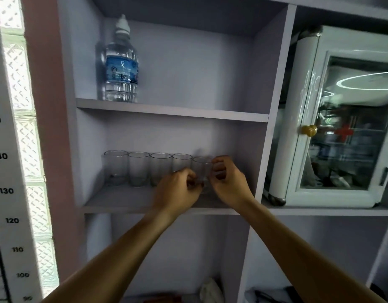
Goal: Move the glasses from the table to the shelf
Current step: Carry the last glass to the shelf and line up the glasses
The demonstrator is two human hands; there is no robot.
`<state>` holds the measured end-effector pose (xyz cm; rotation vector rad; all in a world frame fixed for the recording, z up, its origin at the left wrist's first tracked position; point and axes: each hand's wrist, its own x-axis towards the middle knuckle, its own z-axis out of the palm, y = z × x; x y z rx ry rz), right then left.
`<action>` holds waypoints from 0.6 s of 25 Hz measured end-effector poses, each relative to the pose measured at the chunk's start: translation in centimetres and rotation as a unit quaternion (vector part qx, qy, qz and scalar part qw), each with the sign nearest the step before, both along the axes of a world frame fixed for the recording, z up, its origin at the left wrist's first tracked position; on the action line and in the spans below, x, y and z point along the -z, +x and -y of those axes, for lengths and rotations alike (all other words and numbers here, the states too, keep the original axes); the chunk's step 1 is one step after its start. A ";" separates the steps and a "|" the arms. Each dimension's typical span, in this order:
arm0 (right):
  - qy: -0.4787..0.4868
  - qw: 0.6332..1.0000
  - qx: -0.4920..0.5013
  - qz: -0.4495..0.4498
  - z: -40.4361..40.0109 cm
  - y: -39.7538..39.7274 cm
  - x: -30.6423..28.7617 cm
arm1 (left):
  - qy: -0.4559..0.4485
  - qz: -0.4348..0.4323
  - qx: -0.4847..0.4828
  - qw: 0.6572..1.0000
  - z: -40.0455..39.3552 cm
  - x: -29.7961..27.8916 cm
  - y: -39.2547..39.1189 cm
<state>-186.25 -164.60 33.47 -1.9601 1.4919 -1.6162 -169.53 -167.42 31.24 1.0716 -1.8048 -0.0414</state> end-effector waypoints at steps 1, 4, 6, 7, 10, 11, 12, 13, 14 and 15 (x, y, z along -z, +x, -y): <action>0.003 1.000 0.000 0.004 0.2 0.0 0.1 | 0.002 0.000 -0.002 1.000 0.1 0.0 0.0; 0.015 1.000 0.002 0.007 0.5 -0.2 0.2 | 0.004 0.012 -0.004 1.000 0.4 0.1 -0.1; 0.018 1.000 -0.002 0.004 0.7 -0.2 0.2 | -0.001 0.027 -0.006 1.000 0.5 0.0 -0.2; 0.018 1.000 -0.004 0.004 0.8 -0.2 0.3 | -0.004 0.032 -0.002 0.999 0.4 -0.1 -0.2; 0.023 1.000 -0.007 0.017 1.1 -0.2 0.3 | 0.006 0.026 0.033 0.999 -0.1 -0.3 0.2; 0.020 1.000 -0.001 0.013 1.1 -0.1 0.3 | 0.009 0.016 0.042 0.999 -0.3 -0.4 0.7; 0.008 1.000 0.014 -0.006 1.1 0.1 0.4 | -0.004 0.010 0.043 0.999 -0.4 -0.6 1.4; -0.013 0.998 0.034 -0.042 1.1 0.3 0.5 | -0.036 0.012 0.032 0.999 -0.3 -0.7 2.3; -0.036 0.994 0.049 -0.088 1.1 0.7 0.5 | -0.071 0.022 0.008 0.997 0.0 -0.8 3.5; -0.058 0.987 0.056 -0.139 1.1 1.1 0.5 | -0.094 0.029 -0.018 0.995 0.3 -0.8 4.8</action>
